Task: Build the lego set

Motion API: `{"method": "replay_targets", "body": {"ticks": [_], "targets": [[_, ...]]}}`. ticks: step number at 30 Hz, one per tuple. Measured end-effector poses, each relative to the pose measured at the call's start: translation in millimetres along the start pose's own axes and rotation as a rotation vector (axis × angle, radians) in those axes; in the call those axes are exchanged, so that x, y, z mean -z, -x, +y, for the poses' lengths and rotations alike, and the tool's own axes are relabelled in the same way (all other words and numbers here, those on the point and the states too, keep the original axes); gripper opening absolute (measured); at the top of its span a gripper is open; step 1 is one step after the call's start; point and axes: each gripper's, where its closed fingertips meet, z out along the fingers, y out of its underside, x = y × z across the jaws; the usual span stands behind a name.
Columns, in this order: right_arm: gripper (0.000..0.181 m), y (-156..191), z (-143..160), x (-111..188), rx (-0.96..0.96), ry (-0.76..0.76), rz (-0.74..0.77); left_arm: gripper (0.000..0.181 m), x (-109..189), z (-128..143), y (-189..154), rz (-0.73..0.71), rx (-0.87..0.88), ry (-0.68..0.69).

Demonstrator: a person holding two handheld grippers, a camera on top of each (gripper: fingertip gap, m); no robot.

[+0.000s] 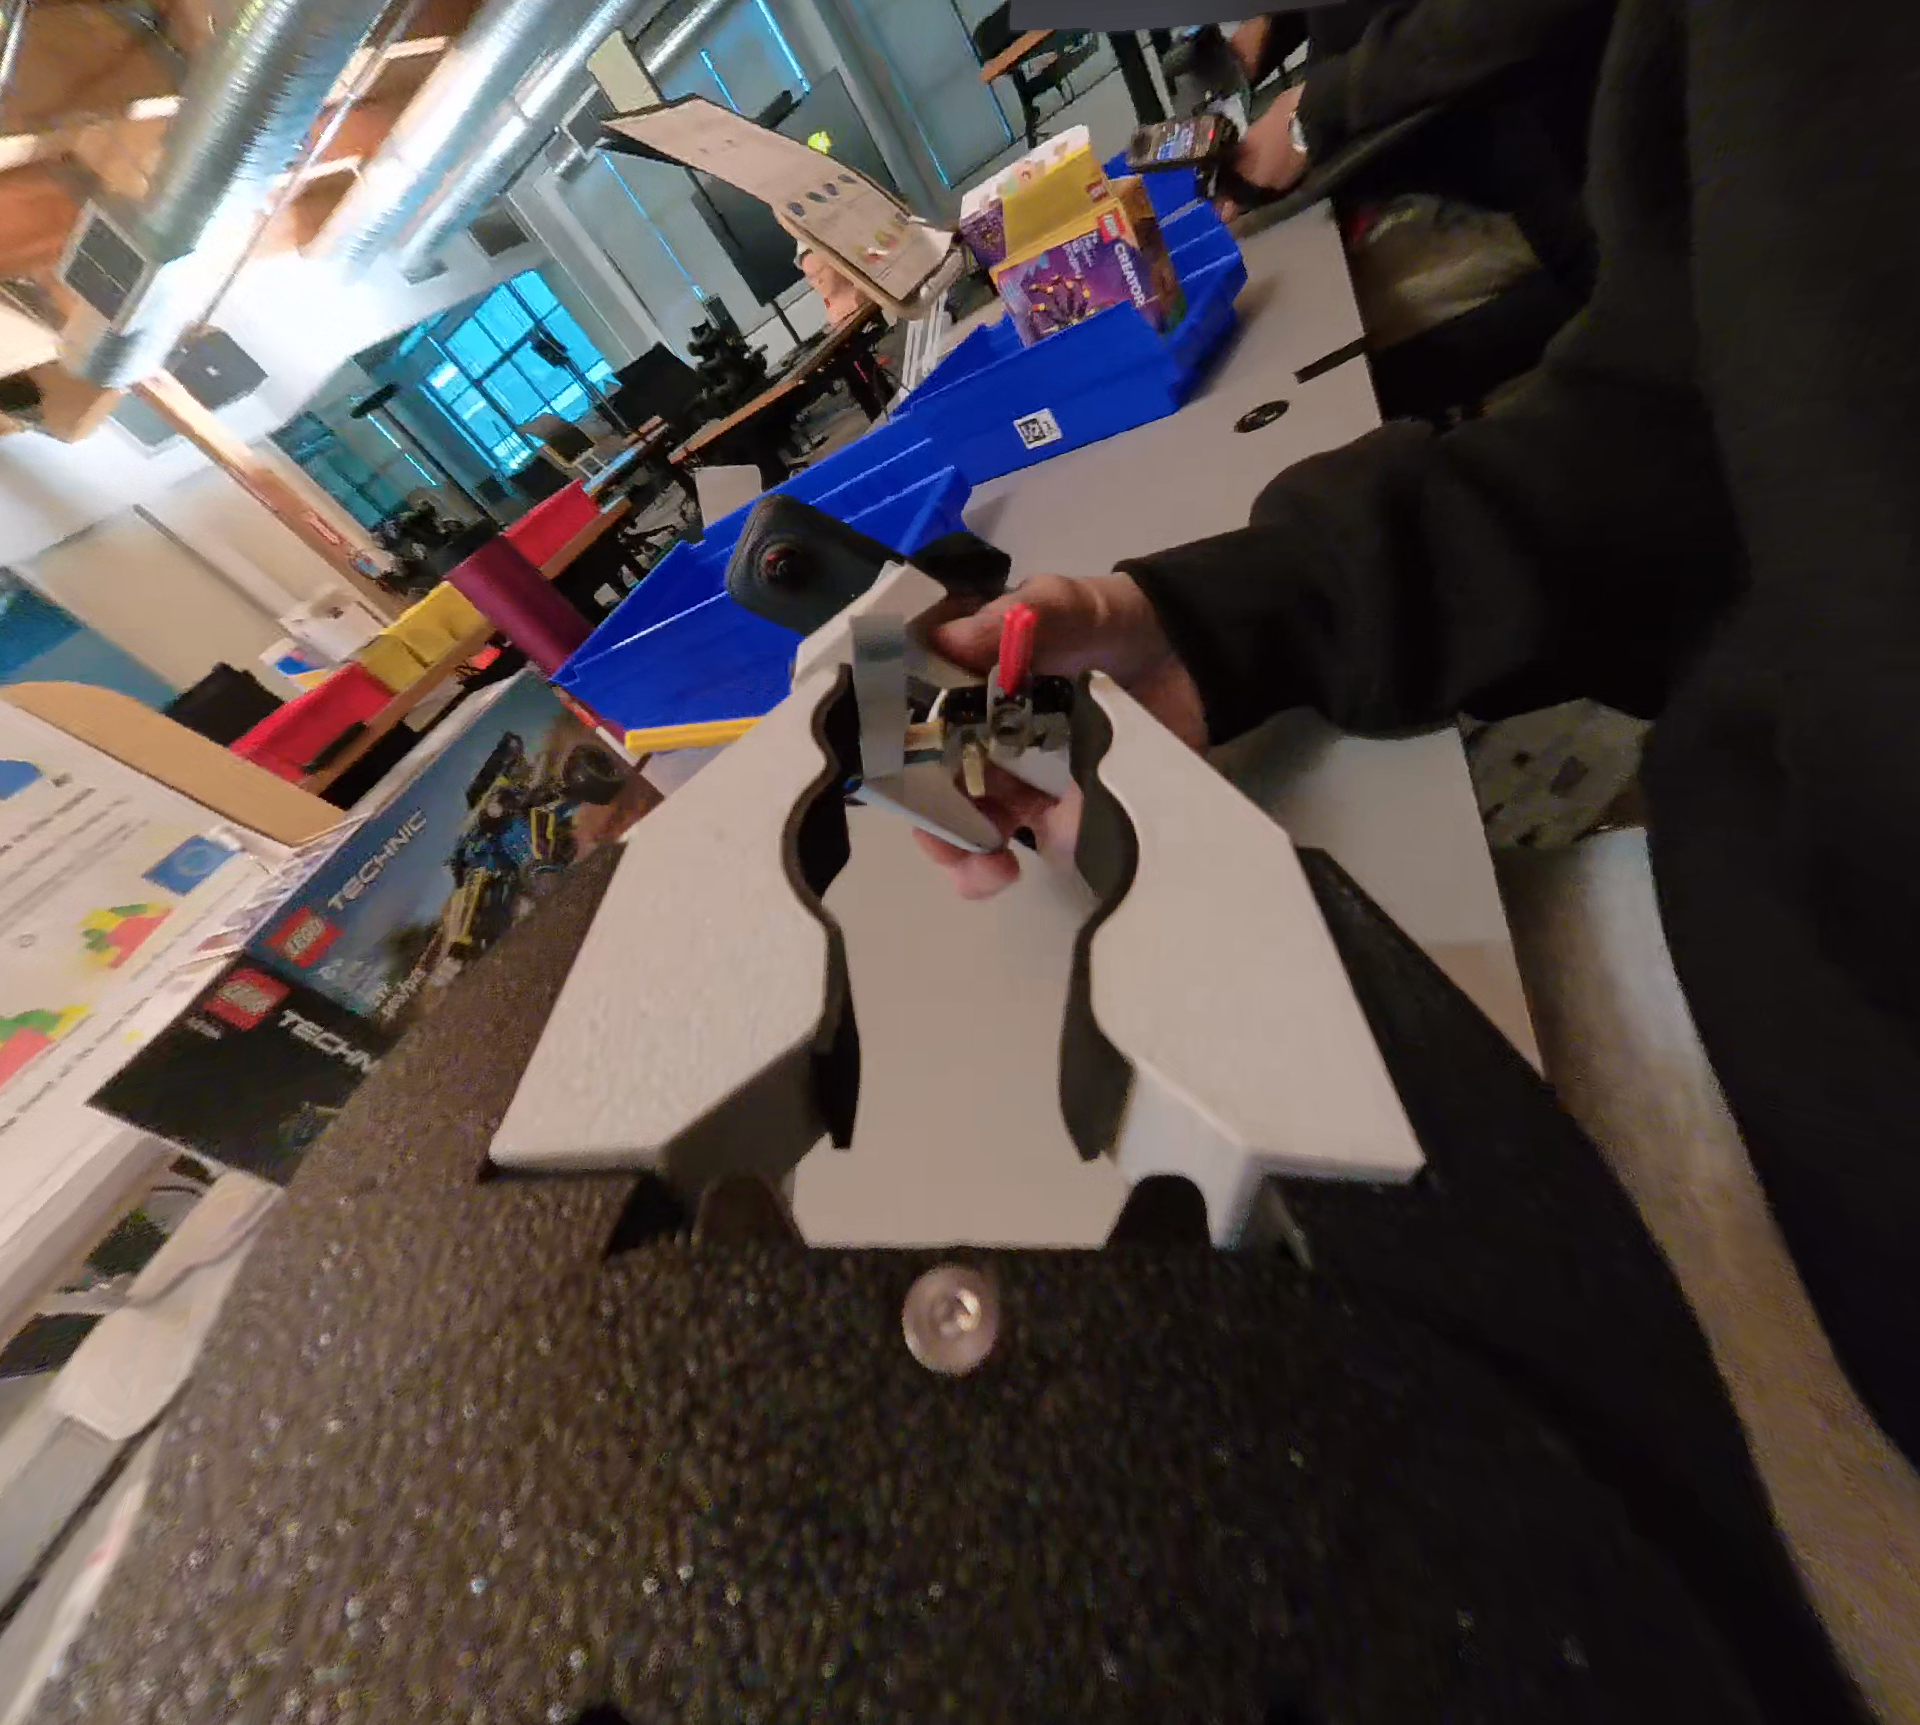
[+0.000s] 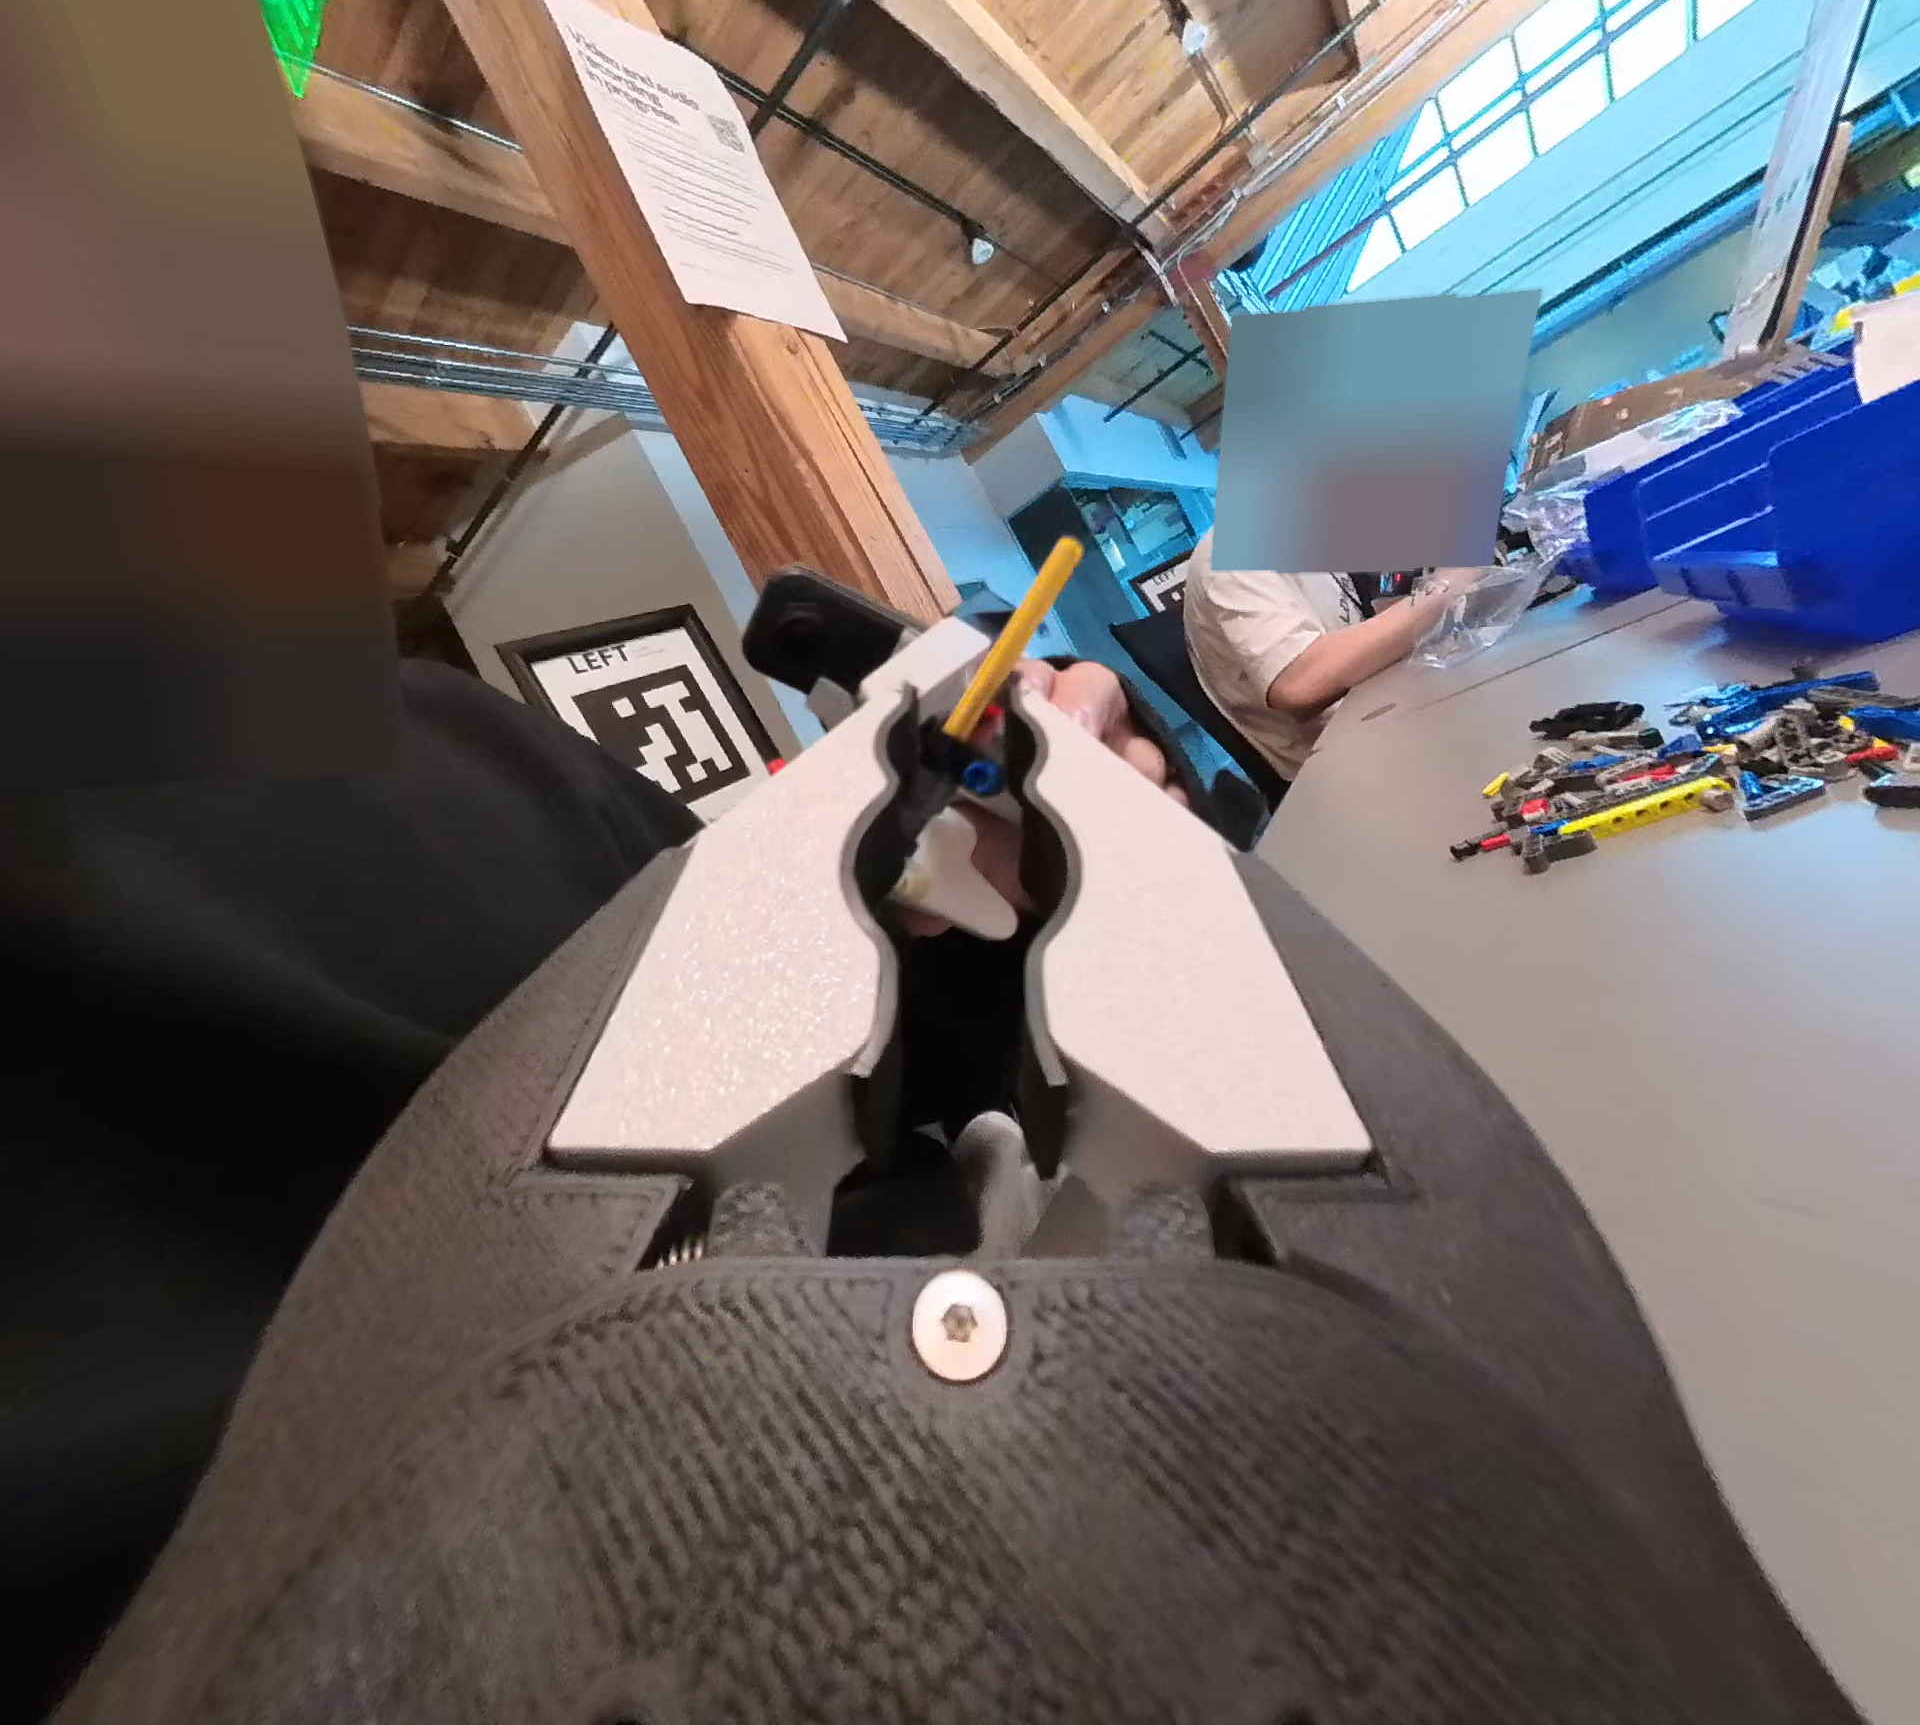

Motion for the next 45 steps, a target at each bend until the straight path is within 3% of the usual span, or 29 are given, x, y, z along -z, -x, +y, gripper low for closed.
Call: {"method": "replay_targets", "body": {"ticks": [9,14,19,24,27,31,37,41,45], "targets": [[0.015,-17.9,18.3,-4.0,-0.171,0.068,0.054,0.039,1.3,13.3,1.8,-0.007,-0.032,0.081],[0.015,-35.4,-4.9,7.4,-0.128,-0.072,0.174,0.045,2.9,25.6,29.0,-0.209,-0.008,0.127],[0.014,-42.0,-44.7,20.1,0.086,-0.296,0.369,0.045,4.3,47.1,55.1,-0.383,0.279,0.135],[0.014,-33.8,-59.9,22.1,0.277,-0.367,0.479,0.034,-6.9,40.9,45.1,-0.255,0.632,-0.013],[0.014,-34.0,-63.6,26.7,0.314,-0.406,0.522,0.025,-8.0,39.0,47.2,-0.254,0.730,-0.079],[0.015,-59.9,-33.5,20.7,0.246,-0.237,0.554,0.008,-14.8,73.7,40.2,-0.280,0.705,0.075],[0.015,-69.1,-30.3,27.9,0.156,-0.278,0.543,0.007,-17.2,81.0,39.9,-0.284,0.813,0.064],[0.014,-81.4,-25.3,32.5,0.060,-0.307,0.595,0.007,-16.9,88.9,49.5,-0.381,0.879,0.067],[0.014,-79.9,-26.5,31.2,-0.009,-0.353,0.544,0.007,-18.0,87.0,49.8,-0.376,0.903,0.047]]}}
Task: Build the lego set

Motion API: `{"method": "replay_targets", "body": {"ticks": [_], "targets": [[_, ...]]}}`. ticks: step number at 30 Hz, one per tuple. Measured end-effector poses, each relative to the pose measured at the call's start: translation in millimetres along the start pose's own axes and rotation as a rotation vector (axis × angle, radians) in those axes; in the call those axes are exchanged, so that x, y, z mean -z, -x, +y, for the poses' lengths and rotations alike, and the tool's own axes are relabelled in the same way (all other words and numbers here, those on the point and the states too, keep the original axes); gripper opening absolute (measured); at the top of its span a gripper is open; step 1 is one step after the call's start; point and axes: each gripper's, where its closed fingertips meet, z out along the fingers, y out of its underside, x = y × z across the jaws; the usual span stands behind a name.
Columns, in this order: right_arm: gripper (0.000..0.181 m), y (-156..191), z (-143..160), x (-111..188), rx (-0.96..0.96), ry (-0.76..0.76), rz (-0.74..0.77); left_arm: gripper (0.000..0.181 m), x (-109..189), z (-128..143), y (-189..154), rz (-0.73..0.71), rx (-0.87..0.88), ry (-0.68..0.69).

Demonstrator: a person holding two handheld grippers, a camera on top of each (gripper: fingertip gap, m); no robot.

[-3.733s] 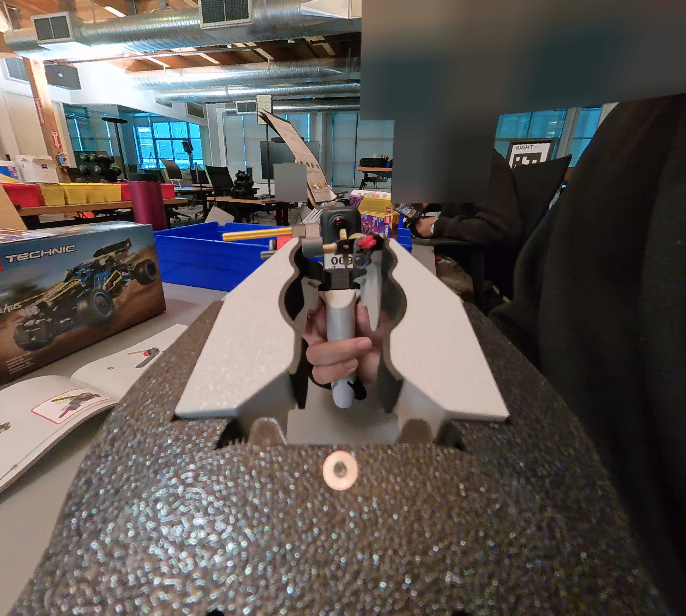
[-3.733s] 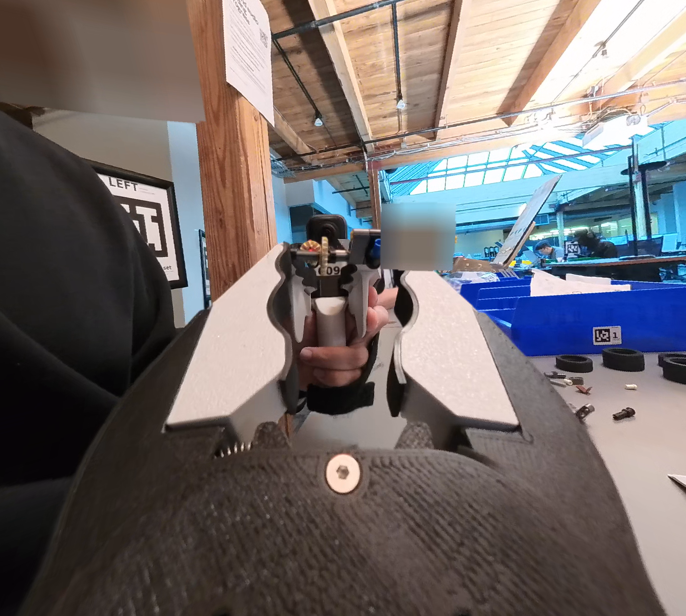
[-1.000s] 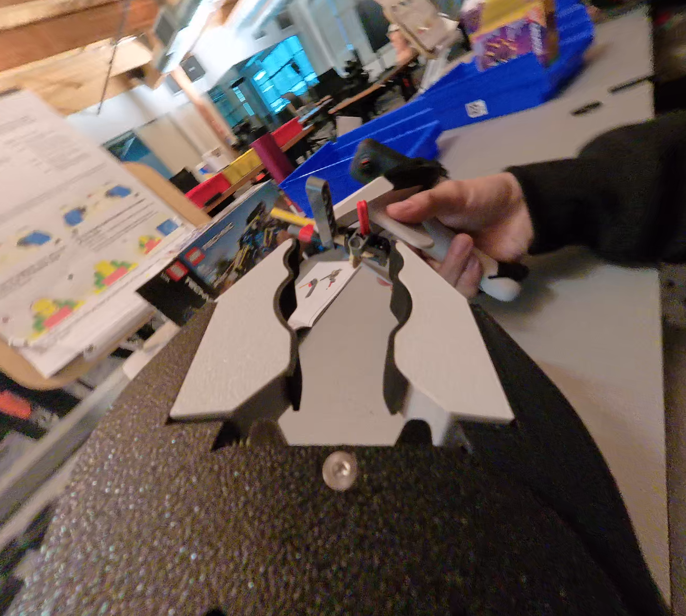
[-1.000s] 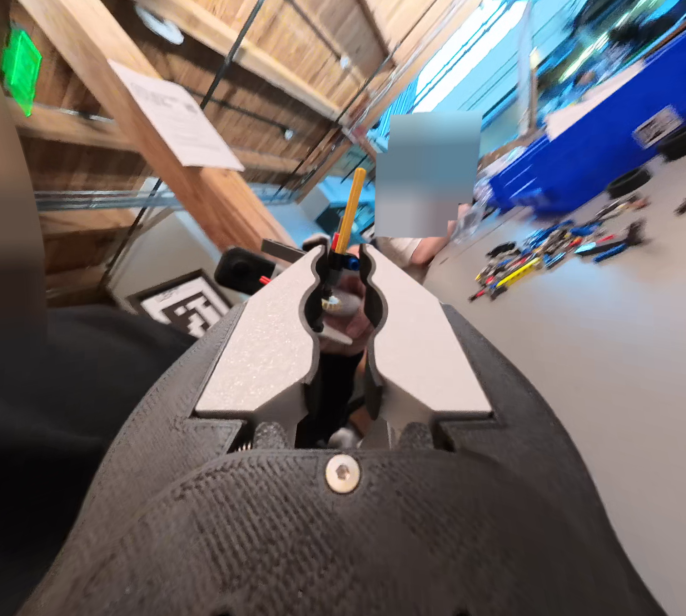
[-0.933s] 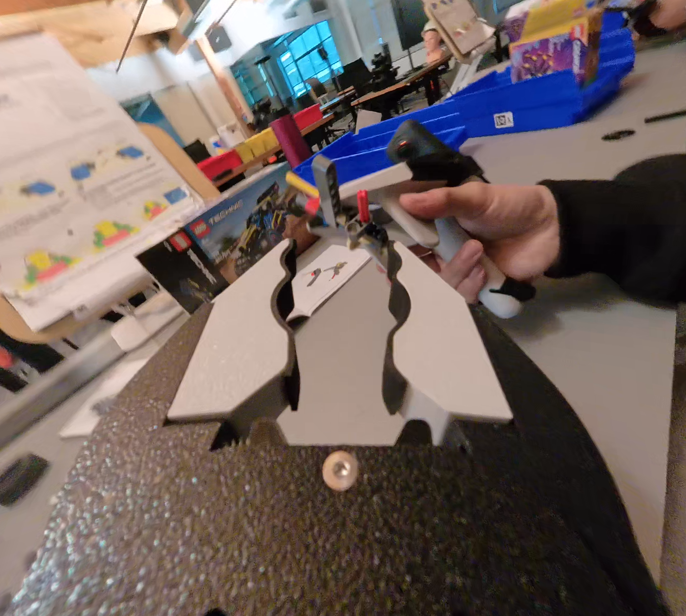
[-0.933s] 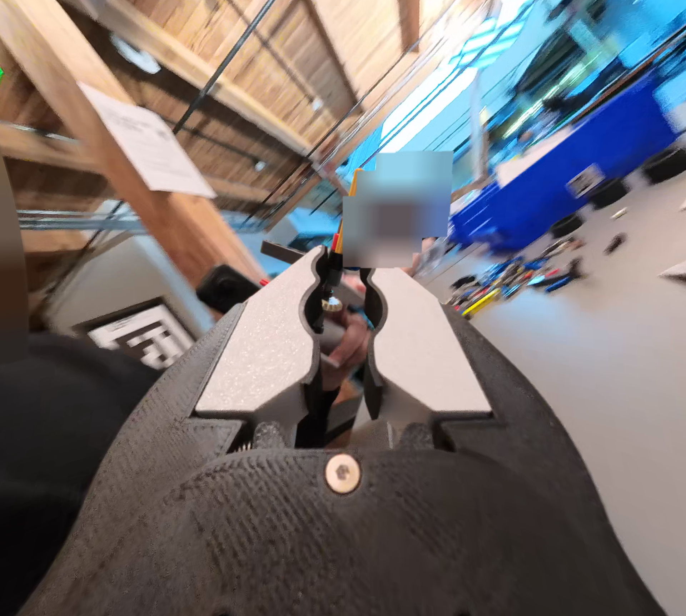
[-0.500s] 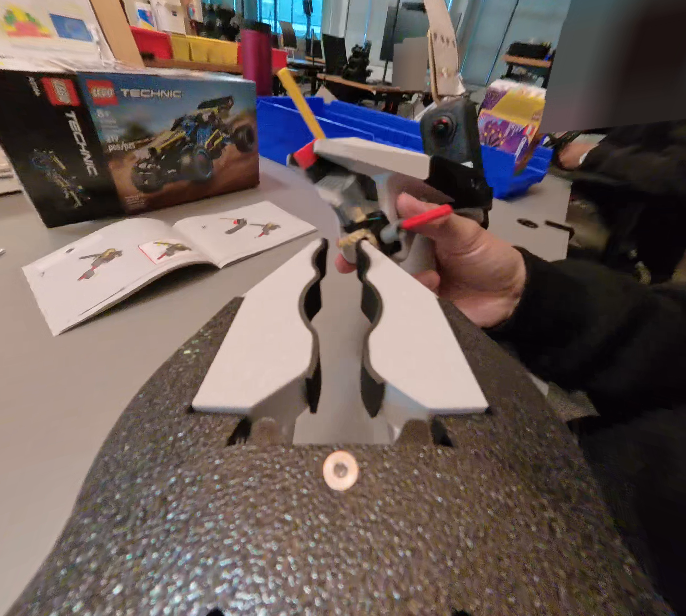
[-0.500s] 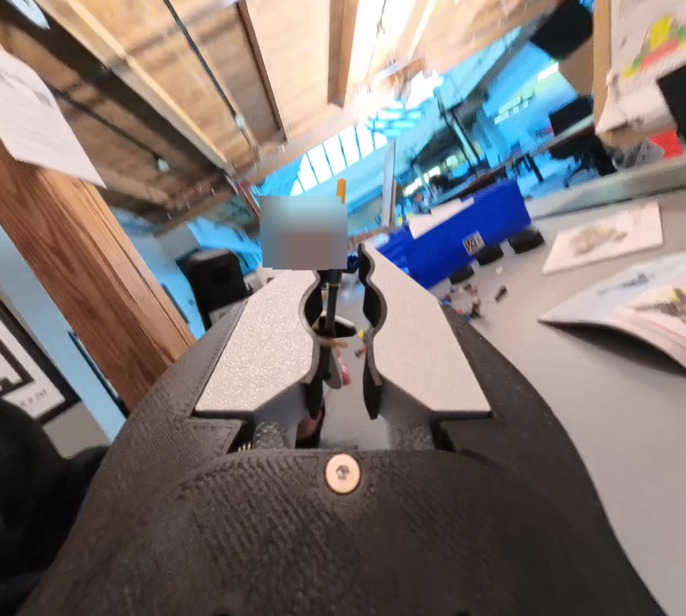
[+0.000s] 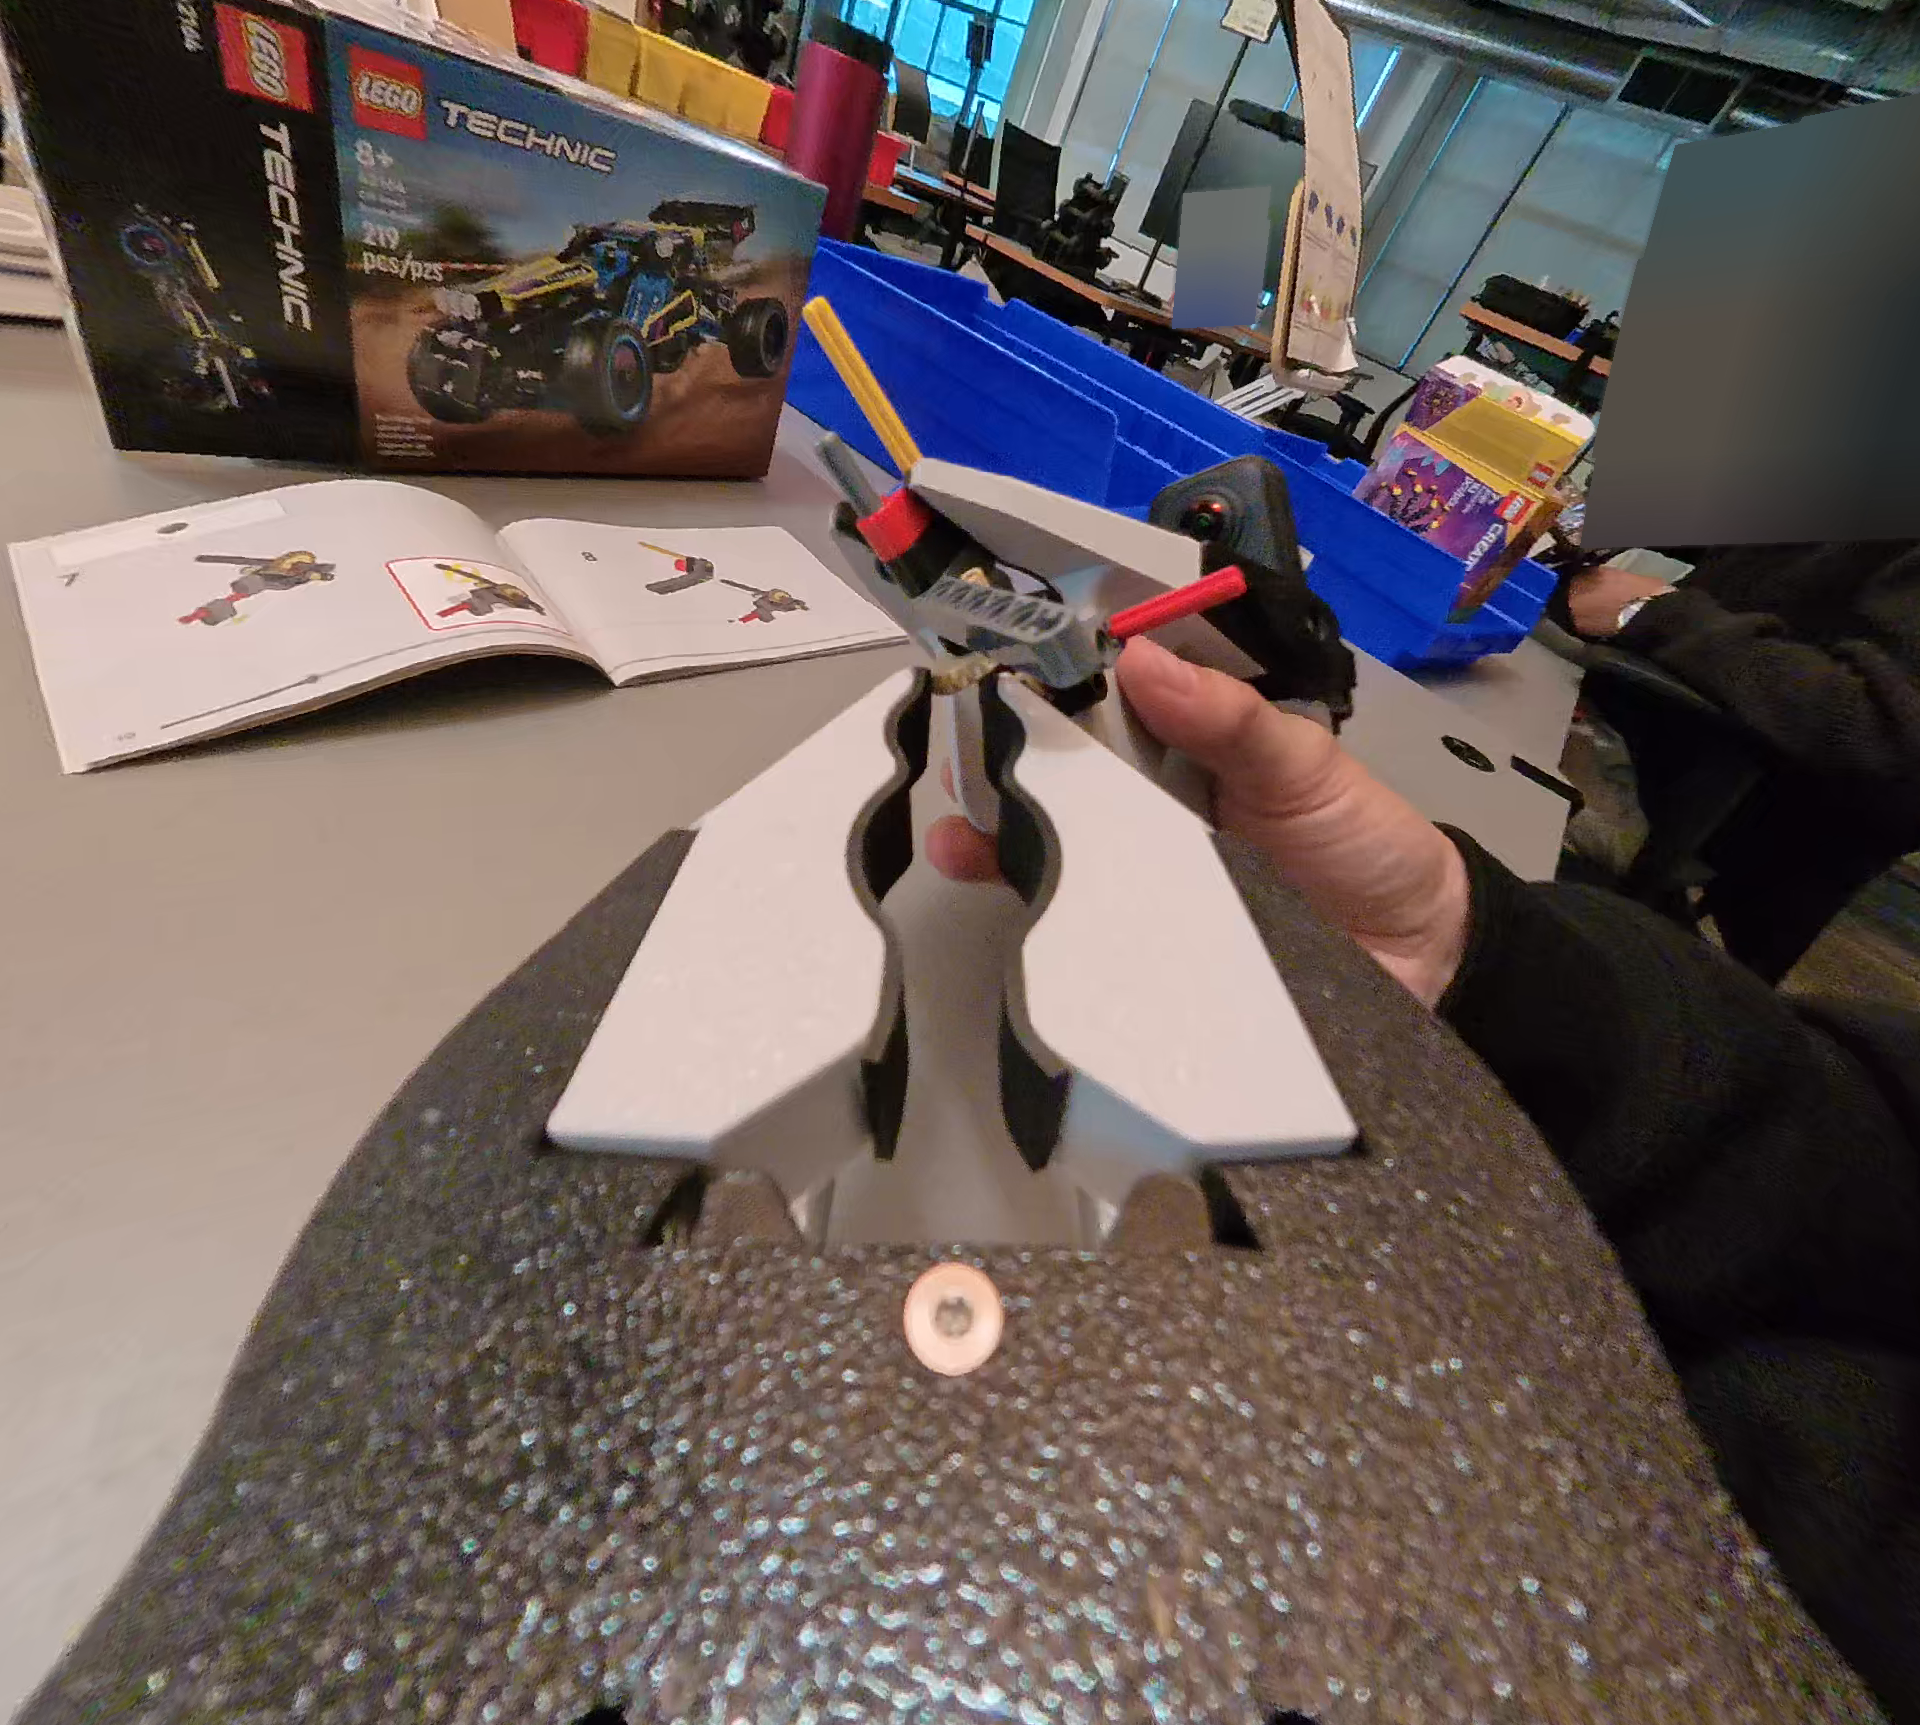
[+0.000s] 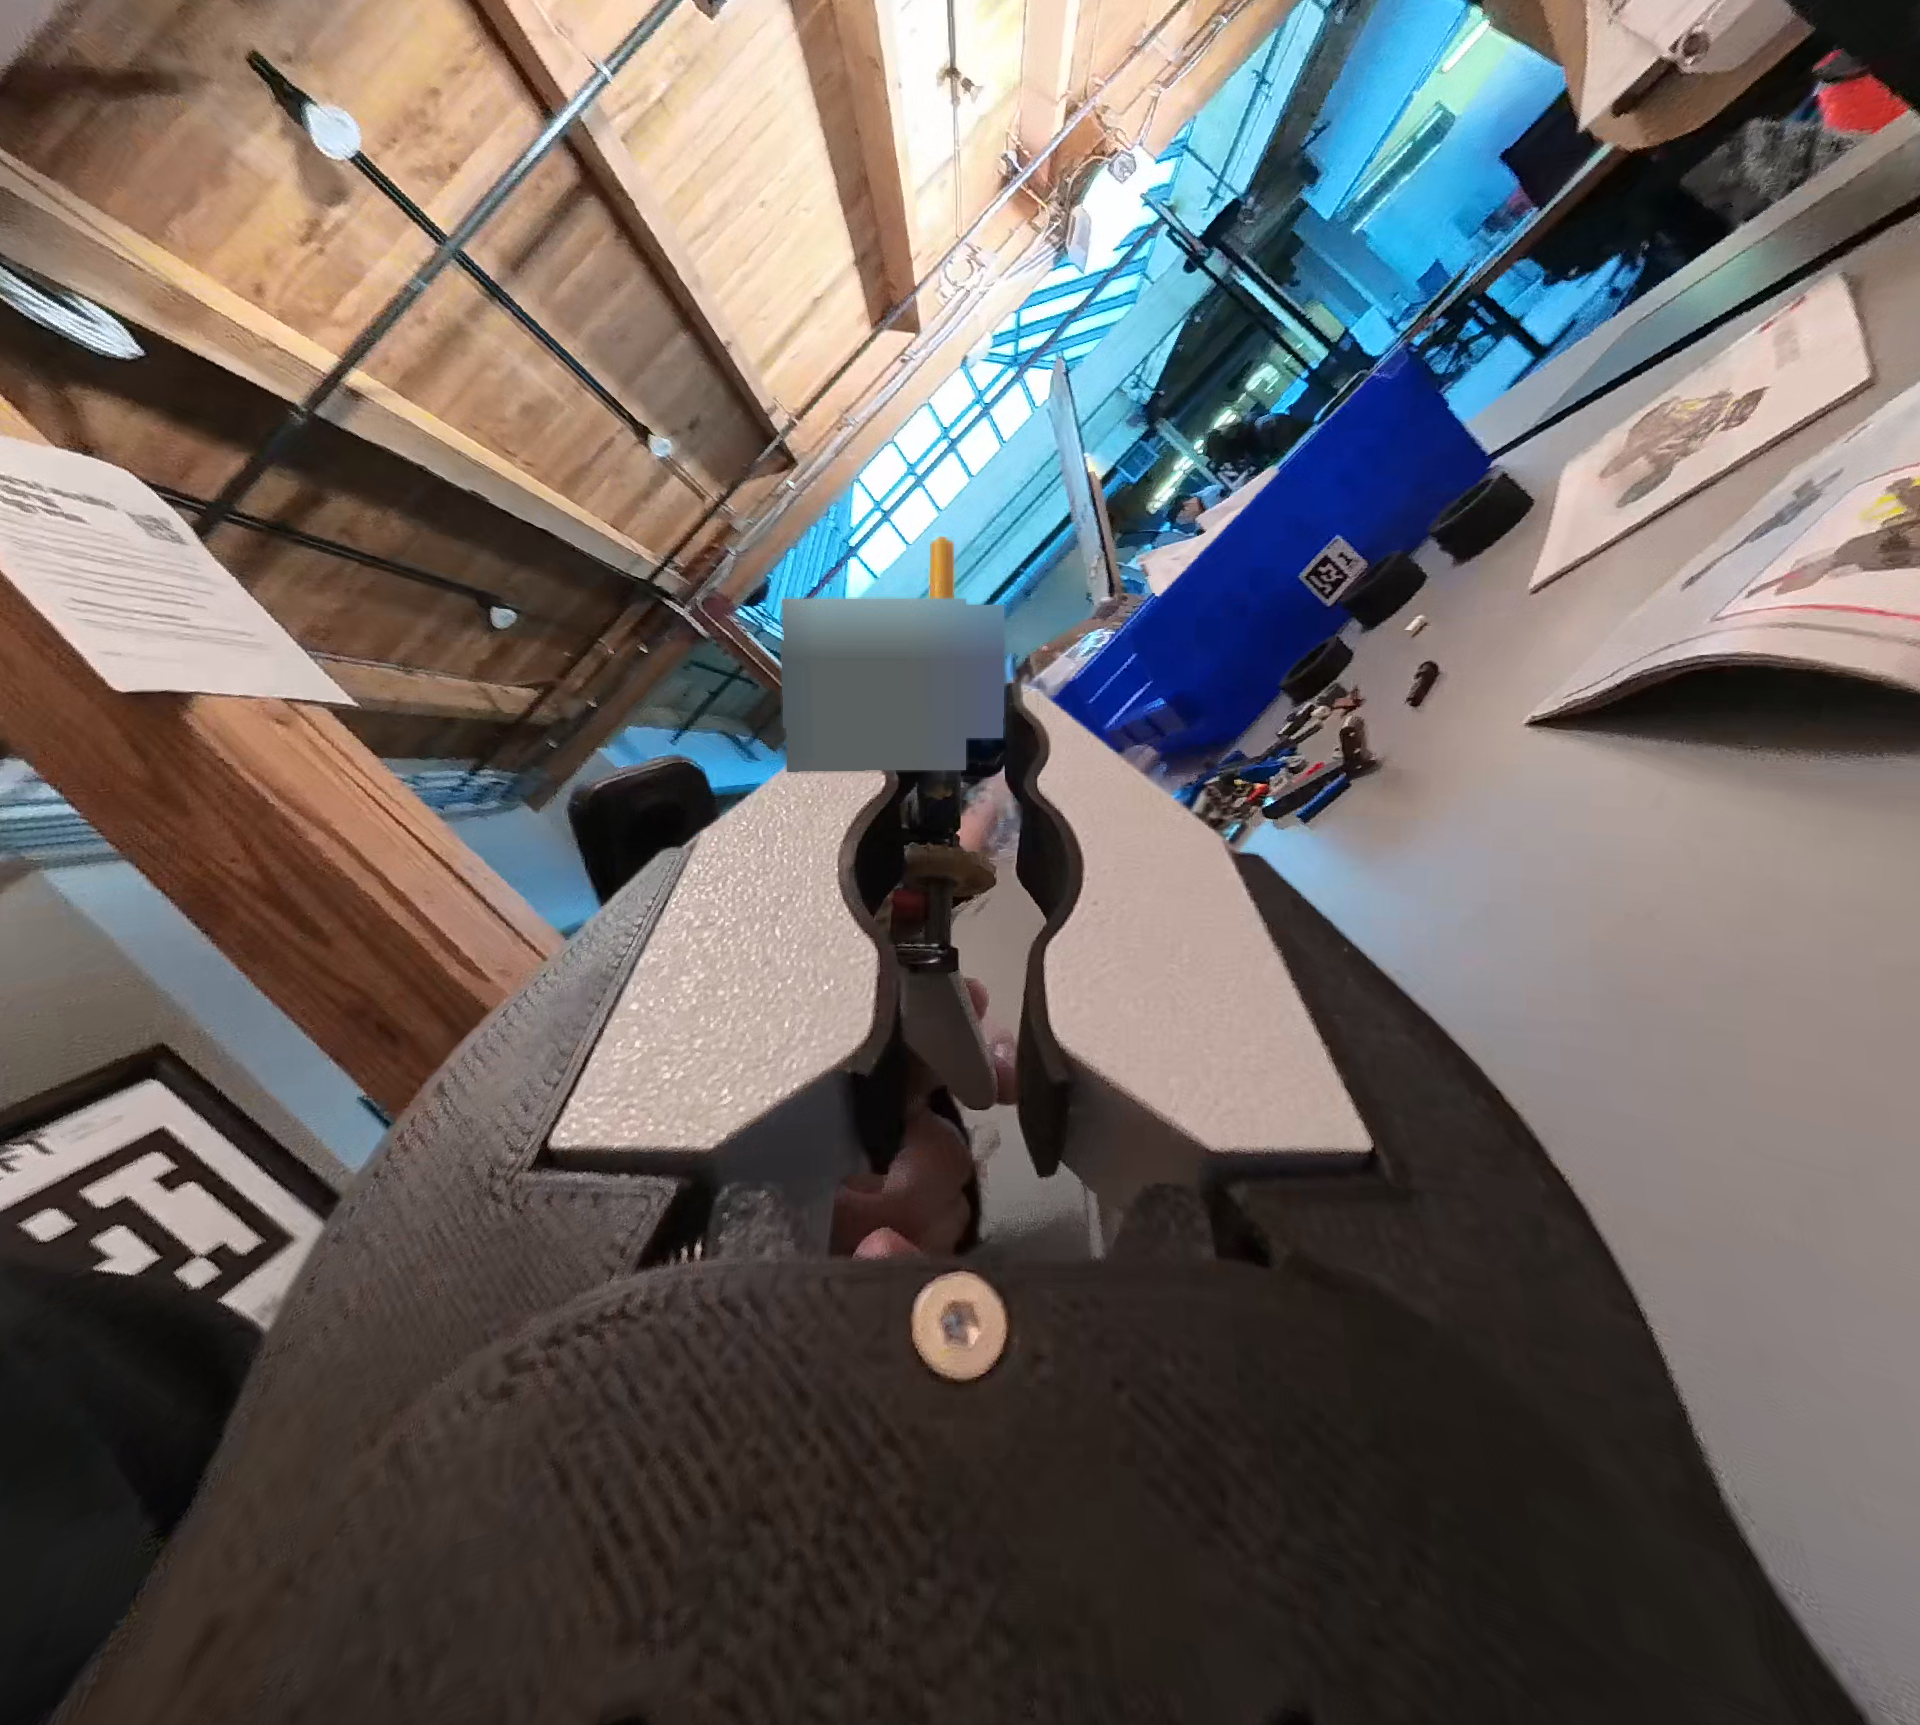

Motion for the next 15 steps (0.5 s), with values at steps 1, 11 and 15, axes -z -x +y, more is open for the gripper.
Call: {"method": "replay_targets", "body": {"ticks": [1,11,15], "targets": [[0.014,0.4,-0.4,0.1,-0.026,-0.004,-0.012,0.008,0.0,-0.5,-0.5,0.006,0.006,0.006],[0.014,-0.8,14.8,-0.2,-0.114,0.149,-0.050,0.014,3.2,8.8,4.9,-0.064,-0.166,0.140],[0.013,-31.4,34.2,14.5,0.087,0.403,0.183,0.010,7.5,36.9,18.5,-0.108,-0.291,0.326]]}}
